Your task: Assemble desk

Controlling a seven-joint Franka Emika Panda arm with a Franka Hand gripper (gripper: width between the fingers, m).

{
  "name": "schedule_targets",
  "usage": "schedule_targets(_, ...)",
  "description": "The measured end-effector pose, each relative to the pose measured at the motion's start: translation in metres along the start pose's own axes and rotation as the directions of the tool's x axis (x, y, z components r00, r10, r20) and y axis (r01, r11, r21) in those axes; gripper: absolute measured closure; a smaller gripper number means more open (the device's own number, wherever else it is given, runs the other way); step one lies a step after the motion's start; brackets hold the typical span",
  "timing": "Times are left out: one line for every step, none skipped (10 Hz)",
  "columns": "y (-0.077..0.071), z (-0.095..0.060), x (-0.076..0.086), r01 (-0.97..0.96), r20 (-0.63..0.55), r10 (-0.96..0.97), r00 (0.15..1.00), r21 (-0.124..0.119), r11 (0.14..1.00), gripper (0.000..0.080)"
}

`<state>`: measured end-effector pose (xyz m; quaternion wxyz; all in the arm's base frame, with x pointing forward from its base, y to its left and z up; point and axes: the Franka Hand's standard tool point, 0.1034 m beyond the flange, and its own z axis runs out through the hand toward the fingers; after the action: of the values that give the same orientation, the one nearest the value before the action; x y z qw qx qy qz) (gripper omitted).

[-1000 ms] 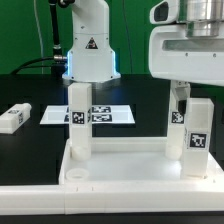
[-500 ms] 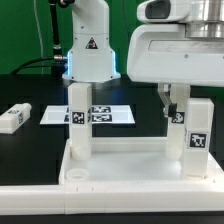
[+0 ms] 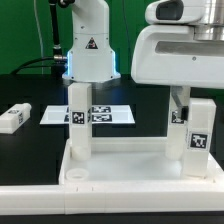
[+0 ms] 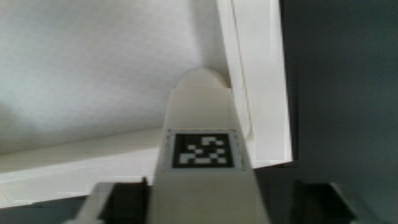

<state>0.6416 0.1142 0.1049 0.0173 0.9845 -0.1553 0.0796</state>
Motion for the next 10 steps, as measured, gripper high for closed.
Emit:
schedule_targets(0.0002,0.0002,0.0,-0.073,0.0,0.073,0.997,0.0,0.997,0.0511)
schedule_targets(0.0004,0.0005,0.0001,-0.117,0.0,0.117,0.993,-0.001,0.993,0.0511)
schedule_targets(0.0002,0.0011,0.0017,-0.288,0.011,0.288,0.958,-0.014,0.958,0.0511)
schedule_targets(0.0005,0.0017,0.0021,-0.43,0.013,0.43,0.903,-0.019,0.903,0.0511)
schedule_targets(0.0016,0.0018,0.0029,-0.606,0.027,0.607,0.795,-0.015,0.795,0.0511)
schedule_targets(0.0031,0.0019,0.0037,-0.732,0.05,0.732,0.679,-0.015,0.681,0.0511)
schedule_targets(0.0042,0.002,0.0049,-0.812,0.06,0.812,0.581,-0.023,0.583,0.0511)
schedule_targets(0.0045,0.0024,0.005,-0.89,0.063,0.889,0.453,-0.025,0.455,0.0509)
schedule_targets(0.0042,0.0025,0.0043,-0.935,0.063,0.934,0.353,-0.021,0.355,0.0509)
schedule_targets(0.0042,0.0024,0.0042,-0.958,0.063,0.957,0.285,-0.027,0.287,0.0509)
